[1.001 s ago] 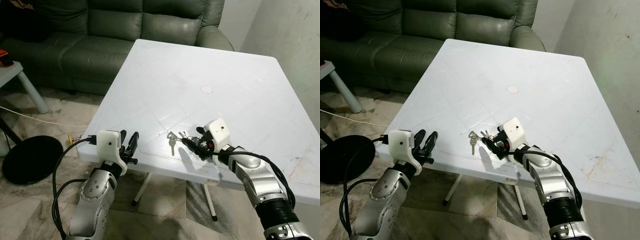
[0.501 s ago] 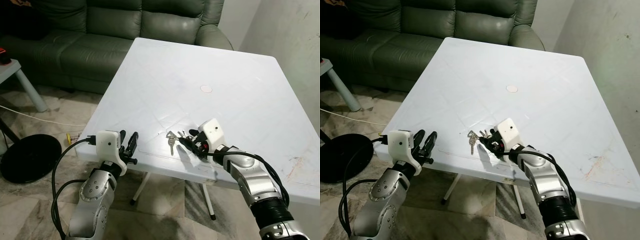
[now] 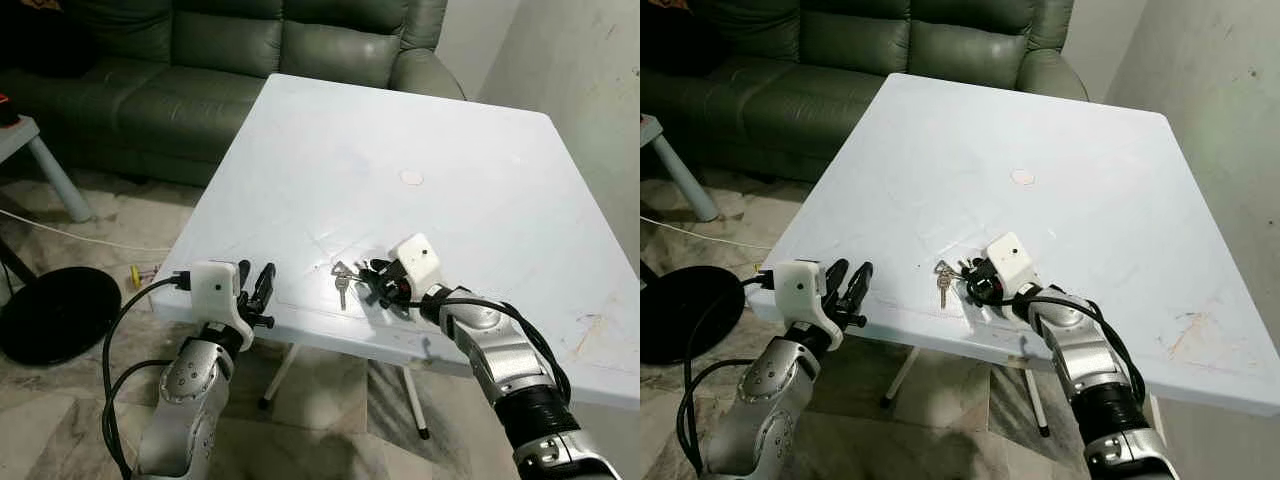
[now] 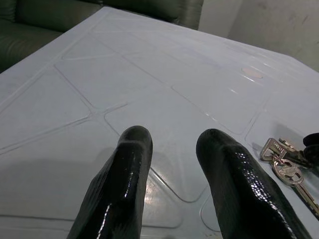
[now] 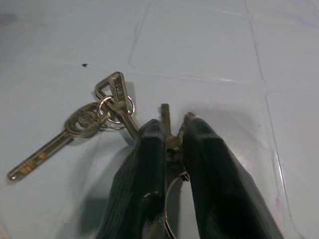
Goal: Hang keys on a hook
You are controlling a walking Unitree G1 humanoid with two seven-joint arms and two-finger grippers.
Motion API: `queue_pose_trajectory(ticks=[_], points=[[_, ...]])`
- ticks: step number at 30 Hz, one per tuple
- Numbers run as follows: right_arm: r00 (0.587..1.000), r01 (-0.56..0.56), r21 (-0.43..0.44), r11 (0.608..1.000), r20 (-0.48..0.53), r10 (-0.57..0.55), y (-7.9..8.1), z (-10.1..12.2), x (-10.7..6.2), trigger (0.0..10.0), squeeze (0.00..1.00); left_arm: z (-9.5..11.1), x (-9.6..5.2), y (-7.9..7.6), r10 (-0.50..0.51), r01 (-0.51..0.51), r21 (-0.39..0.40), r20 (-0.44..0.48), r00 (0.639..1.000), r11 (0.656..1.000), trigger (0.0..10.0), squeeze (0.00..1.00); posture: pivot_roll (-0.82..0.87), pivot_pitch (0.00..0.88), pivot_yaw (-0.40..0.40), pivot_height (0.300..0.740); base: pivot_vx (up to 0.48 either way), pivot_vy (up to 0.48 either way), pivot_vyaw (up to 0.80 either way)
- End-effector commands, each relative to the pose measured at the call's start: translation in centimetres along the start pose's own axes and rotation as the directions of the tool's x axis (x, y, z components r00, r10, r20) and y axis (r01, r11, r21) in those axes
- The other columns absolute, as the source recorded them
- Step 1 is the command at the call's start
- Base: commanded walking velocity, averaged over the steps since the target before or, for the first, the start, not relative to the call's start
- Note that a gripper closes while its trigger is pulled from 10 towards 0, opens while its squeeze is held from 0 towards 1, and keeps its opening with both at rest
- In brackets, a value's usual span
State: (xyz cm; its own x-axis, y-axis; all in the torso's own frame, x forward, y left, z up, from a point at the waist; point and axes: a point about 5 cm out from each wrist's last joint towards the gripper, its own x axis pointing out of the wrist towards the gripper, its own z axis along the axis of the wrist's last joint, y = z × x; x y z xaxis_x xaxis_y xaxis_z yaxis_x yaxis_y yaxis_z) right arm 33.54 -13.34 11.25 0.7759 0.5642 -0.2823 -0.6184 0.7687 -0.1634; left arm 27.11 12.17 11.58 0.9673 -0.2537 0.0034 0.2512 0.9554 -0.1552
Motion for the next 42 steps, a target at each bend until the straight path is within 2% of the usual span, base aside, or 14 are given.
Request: queue_pose_trajectory(ticks=[1,11,14,15,17,19,30,31,32,33,34,36,39,42], points=[[1.000,0.006,-0.013,1.000,-0.018,-0.007,-0.2,-0.1,0.1,0.0,0.00,0.3,-0.2,-0.1,0.002,-0.002,0.000,0.008,1.000,1.000,10.0,0.00,0.16,0.126,-0.103,0.740,0.000,0.000,0.00],[0.999,0.015,-0.051,0.999,-0.046,-0.017,-0.5,-0.6,0.2,0.4,0.00,0.3,-0.3,0.0,0.006,-0.006,0.001,0.008,1.000,1.000,10.0,0.00,0.16,0.125,-0.101,0.740,0.000,0.000,0.00],[0.999,0.028,-0.045,0.999,-0.028,-0.029,-0.6,-0.4,0.2,1.7,0.00,0.4,-0.2,0.0,0.008,-0.008,0.005,0.011,1.000,1.000,10.0,0.00,0.16,0.118,-0.101,0.740,0.000,0.000,0.00],[0.999,0.045,-0.009,0.999,0.021,-0.045,-0.6,0.2,0.3,0.4,0.00,0.5,-0.1,0.1,0.015,-0.015,0.005,0.016,1.000,1.000,10.0,0.00,0.16,0.118,-0.101,0.740,0.000,0.000,0.00],[0.996,0.064,0.024,0.998,0.060,-0.065,-0.7,0.6,0.3,0.0,0.00,0.6,0.0,0.1,0.018,-0.018,0.000,0.020,1.000,1.000,10.0,0.00,0.16,0.112,-0.101,0.740,0.000,0.000,0.00],[0.980,0.075,0.153,0.985,0.173,-0.101,-1.0,2.0,0.3,0.0,0.00,0.7,0.2,0.0,0.016,-0.016,-0.004,0.026,1.000,1.000,10.0,0.00,0.17,0.102,-0.099,0.740,0.000,0.000,0.00],[0.885,0.182,0.277,0.944,0.372,-0.280,-2.3,5.1,-0.6,0.0,0.00,1.1,1.1,-0.1,0.006,-0.006,0.002,0.049,0.999,1.000,10.0,0.00,0.16,0.071,-0.091,0.740,0.000,0.000,0.00],[0.839,0.174,0.301,0.938,0.453,-0.301,-2.5,5.9,-1.3,0.0,0.00,1.3,1.6,-0.1,0.013,-0.013,0.006,0.058,0.998,1.000,10.0,0.00,0.15,0.060,-0.089,0.740,0.000,0.000,0.00],[0.829,0.180,0.313,0.932,0.462,-0.315,-2.6,6.1,-1.5,3.8,0.00,1.5,1.8,-0.1,0.014,-0.014,0.007,0.064,0.998,1.000,10.0,0.00,0.15,0.052,-0.087,0.740,0.000,0.000,0.00],[0.825,0.187,0.321,0.929,0.463,-0.325,-2.7,6.2,-1.6,3.8,0.00,1.6,2.0,-0.1,0.014,-0.015,0.008,0.067,0.998,1.000,10.0,0.00,0.15,0.047,-0.087,0.740,0.000,0.000,0.00],[0.809,0.219,0.309,0.926,0.474,-0.349,-2.9,6.4,-1.8,9.2,0.00,1.8,2.3,0.0,0.019,-0.020,0.012,0.075,0.997,1.000,10.0,0.00,0.15,0.044,-0.086,0.740,0.000,0.000,0.00],[0.784,0.264,0.304,0.915,0.485,-0.387,-3.1,6.7,-2.2,10.0,0.00,2.3,2.9,0.1,0.031,-0.032,0.014,0.092,0.995,0.999,10.0,0.00,0.15,0.037,-0.085,0.740,0.000,0.000,0.00],[0.771,0.281,0.320,0.905,0.487,-0.411,-3.3,6.9,-2.4,10.0,0.00,2.8,3.5,0.3,0.042,-0.043,0.006,0.109,0.993,0.999,10.0,0.00,0.15,0.032,-0.083,0.740,0.000,0.000,0.00],[0.716,0.265,0.377,0.888,0.540,-0.443,-3.4,7.5,-3.6,10.0,0.00,4.6,5.2,1.4,0.100,-0.093,-0.055,0.138,0.985,0.994,10.0,0.00,0.14,0.024,-0.080,0.740,0.000,0.000,0.00]])
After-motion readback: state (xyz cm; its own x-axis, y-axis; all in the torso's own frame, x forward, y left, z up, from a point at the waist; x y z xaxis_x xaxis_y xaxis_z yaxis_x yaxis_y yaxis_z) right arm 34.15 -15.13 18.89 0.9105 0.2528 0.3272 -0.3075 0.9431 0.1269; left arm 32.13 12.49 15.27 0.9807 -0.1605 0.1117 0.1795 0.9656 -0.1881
